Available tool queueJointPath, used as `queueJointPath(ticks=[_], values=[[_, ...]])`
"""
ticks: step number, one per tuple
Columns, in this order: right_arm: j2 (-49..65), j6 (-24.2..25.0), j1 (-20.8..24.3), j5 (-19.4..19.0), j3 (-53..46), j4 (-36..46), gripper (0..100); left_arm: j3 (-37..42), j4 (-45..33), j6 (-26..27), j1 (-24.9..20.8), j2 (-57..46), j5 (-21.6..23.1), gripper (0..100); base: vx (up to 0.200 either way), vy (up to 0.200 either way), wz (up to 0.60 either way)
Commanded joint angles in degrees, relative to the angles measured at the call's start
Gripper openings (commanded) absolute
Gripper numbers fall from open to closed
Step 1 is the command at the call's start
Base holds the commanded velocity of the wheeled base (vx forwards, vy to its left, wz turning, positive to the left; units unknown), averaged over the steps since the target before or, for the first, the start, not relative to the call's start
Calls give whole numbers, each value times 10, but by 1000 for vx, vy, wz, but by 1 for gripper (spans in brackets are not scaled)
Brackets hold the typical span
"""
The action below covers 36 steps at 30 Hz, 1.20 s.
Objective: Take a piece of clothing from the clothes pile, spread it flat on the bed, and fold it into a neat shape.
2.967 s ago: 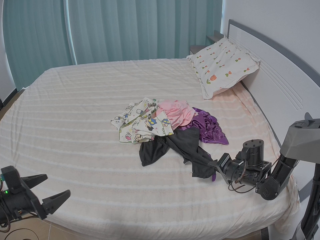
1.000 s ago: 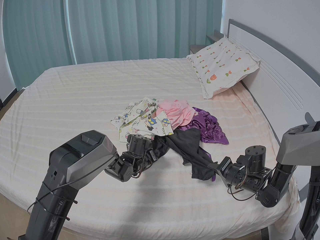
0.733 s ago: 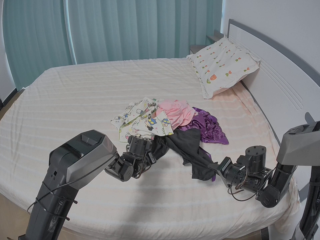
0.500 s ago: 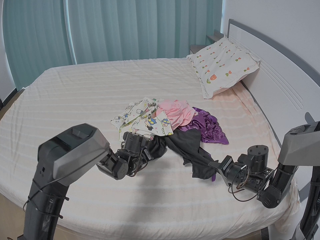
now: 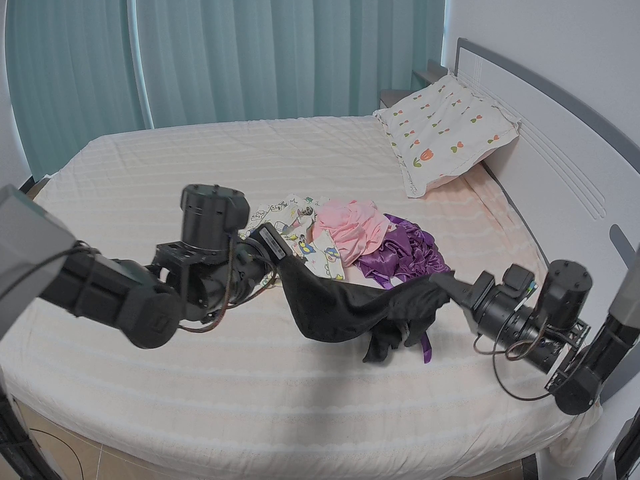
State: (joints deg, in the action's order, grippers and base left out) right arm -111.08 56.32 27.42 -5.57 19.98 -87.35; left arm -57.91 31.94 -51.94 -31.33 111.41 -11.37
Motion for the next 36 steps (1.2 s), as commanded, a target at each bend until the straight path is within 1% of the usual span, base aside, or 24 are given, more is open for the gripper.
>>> queueJointPath(ticks=[1,5,7,10,14,18,19,21,22,24,26,36], values=[[250,-35,1,-21,42,26,0,100,25,-7,-33,-250,-5,0,0,0,0],[276,-29,-10,-53,45,49,0,135,28,-7,-25,-291,-2,0,0,0,0],[259,-27,-18,-55,38,52,0,154,28,-8,-25,-295,-1,0,0,0,0],[209,-28,-18,-52,22,42,0,181,29,-8,-29,-291,2,0,0,0,0],[157,-17,-18,-52,20,35,0,213,37,-12,-30,-284,3,0,0,0,0],[142,-8,-12,-52,17,36,0,249,78,-12,-32,-274,6,0,0,0,0],[141,-7,-10,-52,13,37,0,283,117,-11,-37,-274,28,0,0,0,0],[140,-6,-9,-52,11,37,0,301,136,-11,-38,-273,42,0,0,0,0],[137,-2,-9,-51,7,37,0,328,174,-10,-38,-274,66,0,0,0,0],[135,-2,-6,-51,-6,37,0,343,197,-10,-39,-272,74,0,0,0,0],[135,-2,-6,-52,-13,37,0,344,197,-11,-38,-272,73,0,0,0,0],[128,-2,-5,-44,-23,38,0,365,198,-13,-37,-277,75,0,-200,0,0]])
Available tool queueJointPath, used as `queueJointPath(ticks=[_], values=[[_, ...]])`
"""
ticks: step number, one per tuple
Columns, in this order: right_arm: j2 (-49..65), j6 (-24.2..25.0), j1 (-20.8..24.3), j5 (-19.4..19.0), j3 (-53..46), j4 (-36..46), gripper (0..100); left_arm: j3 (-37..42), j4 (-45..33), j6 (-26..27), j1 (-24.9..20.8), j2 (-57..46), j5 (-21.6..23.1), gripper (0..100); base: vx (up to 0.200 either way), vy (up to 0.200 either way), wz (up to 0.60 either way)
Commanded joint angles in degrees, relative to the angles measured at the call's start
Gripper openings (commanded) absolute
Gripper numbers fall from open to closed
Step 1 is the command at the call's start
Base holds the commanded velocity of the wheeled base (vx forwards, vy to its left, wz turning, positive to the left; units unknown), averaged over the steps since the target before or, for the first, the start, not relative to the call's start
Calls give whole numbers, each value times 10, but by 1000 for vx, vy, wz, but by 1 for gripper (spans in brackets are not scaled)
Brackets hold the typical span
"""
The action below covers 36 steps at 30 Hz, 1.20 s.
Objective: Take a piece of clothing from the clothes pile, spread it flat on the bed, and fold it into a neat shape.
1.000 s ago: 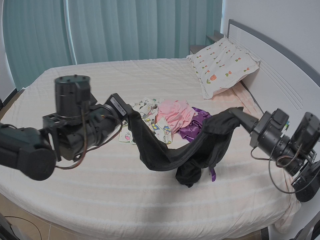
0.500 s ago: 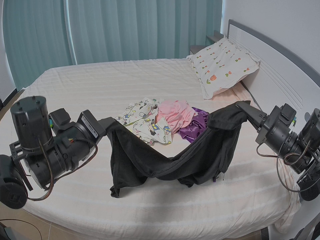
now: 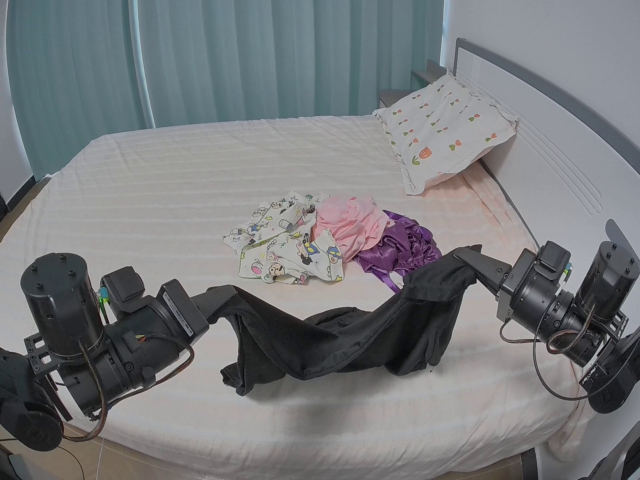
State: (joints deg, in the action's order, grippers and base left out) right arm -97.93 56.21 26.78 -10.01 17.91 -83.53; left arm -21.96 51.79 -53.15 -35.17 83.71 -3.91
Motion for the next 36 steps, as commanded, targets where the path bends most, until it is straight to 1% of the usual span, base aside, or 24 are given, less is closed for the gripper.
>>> queueJointPath(ticks=[1,3,7,14,29,33,36], values=[[-2,0,1,1,-2,-1,0,8,0,-1,1,0,0,0,-200,0,0],[-1,0,2,3,-2,-1,0,8,0,-1,0,1,0,0,-100,0,0],[-2,-1,2,27,-2,1,0,6,2,0,0,4,-1,0,0,0,0],[-2,-1,9,29,-2,2,0,5,2,1,5,0,-2,0,0,0,0],[2,-1,10,32,-2,-1,0,2,3,1,11,-3,-2,0,0,200,0],[-3,-3,10,53,-1,-1,0,-1,3,1,11,-4,-3,0,0,200,0],[-1,-3,11,54,0,-1,0,-2,3,1,12,-8,-10,0,0,200,0]])
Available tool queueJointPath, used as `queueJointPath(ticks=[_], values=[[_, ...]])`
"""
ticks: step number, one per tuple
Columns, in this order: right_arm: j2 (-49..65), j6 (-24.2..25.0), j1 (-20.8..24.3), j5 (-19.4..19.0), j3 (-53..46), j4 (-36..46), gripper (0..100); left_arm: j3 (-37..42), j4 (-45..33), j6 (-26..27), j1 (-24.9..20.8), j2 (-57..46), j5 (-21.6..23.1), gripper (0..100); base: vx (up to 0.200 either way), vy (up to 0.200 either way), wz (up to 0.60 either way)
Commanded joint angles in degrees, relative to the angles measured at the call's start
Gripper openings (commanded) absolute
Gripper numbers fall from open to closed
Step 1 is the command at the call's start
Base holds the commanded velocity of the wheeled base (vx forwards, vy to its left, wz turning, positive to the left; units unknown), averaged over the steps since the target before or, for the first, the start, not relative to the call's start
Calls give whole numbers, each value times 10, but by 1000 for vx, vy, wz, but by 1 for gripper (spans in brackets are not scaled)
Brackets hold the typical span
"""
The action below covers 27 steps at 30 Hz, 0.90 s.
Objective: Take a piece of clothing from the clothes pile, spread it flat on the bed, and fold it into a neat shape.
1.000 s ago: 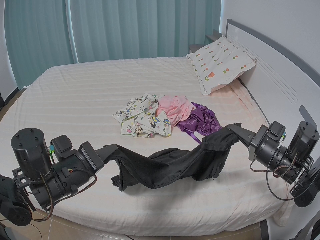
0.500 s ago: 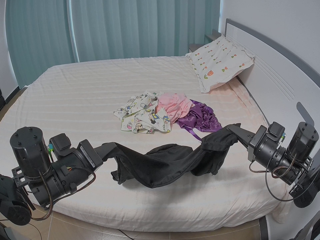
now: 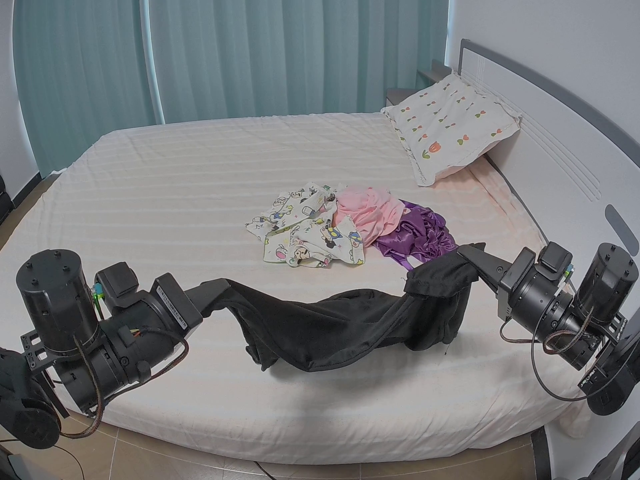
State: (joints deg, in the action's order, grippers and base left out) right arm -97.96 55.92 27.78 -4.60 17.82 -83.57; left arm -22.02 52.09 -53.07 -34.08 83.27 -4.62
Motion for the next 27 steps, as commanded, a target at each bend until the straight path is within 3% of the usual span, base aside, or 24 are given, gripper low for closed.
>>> queueJointPath(ticks=[1,27], values=[[1,0,1,0,1,0,0,-1,0,0,2,-6,-5,0,0,200,0],[5,-1,0,5,0,-2,0,-3,-1,0,1,-16,-6,0,0,200,0]])
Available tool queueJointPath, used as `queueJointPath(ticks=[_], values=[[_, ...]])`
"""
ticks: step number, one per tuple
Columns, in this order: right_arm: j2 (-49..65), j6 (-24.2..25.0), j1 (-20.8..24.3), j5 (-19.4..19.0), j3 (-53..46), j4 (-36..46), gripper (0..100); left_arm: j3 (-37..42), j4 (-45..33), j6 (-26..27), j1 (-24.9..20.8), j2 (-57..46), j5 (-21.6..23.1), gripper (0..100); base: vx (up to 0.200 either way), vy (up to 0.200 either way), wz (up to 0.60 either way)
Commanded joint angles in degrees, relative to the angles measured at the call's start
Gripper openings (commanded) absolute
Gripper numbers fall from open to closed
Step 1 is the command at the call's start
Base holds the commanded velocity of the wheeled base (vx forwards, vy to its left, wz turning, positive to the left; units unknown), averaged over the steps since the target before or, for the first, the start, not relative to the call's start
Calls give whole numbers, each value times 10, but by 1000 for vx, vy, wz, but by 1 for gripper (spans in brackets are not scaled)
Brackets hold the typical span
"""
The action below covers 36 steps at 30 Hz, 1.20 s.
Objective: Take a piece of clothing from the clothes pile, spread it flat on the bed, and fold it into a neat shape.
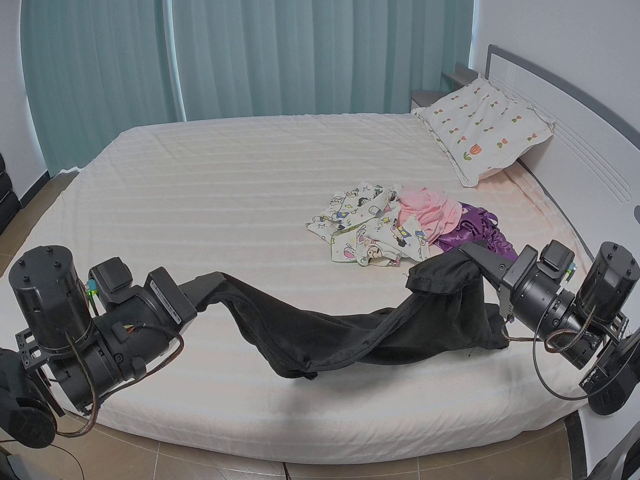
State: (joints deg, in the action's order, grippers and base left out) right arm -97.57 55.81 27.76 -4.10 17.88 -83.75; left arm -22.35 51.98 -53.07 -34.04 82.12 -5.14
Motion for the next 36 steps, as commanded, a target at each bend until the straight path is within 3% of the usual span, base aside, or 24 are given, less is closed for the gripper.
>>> queueJointPath(ticks=[1,36], values=[[1,0,0,0,0,0,0,0,0,0,0,-5,0,0,0,200,0],[14,-1,6,-1,-3,2,0,2,-1,0,-3,-5,-1,0,0,200,0]])
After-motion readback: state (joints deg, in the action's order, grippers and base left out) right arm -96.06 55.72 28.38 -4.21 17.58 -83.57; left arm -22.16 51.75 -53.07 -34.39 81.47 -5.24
